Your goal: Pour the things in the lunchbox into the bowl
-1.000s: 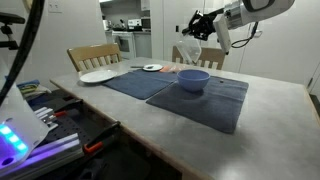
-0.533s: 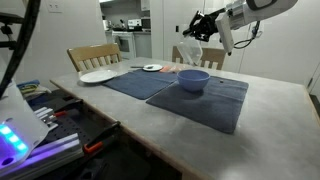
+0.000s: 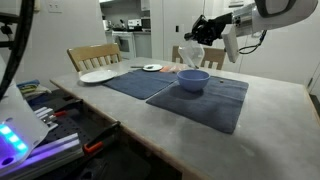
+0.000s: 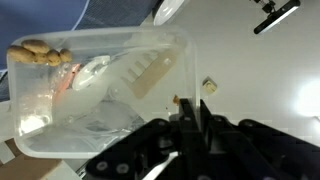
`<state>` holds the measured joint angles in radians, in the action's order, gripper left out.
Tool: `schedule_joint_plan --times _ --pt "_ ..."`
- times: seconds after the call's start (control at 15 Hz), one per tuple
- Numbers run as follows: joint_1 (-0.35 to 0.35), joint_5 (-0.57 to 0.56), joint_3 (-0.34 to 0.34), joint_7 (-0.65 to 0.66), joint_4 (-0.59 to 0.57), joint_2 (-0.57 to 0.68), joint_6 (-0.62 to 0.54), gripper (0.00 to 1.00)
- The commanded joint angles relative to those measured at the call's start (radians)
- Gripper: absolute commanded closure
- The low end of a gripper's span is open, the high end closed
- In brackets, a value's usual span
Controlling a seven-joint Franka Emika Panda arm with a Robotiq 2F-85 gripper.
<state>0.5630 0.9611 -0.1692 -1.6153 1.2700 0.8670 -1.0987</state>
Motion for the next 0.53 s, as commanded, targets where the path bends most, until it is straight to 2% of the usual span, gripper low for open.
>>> schedule_joint_plan --times 0.0,0.47 --pt "0.022 -0.032 -0.003 -0.112 0.08 -0.053 0.042 0.98" --pt "0.09 -0.024 0.017 -0.281 0.101 -0.033 0.118 0.98"
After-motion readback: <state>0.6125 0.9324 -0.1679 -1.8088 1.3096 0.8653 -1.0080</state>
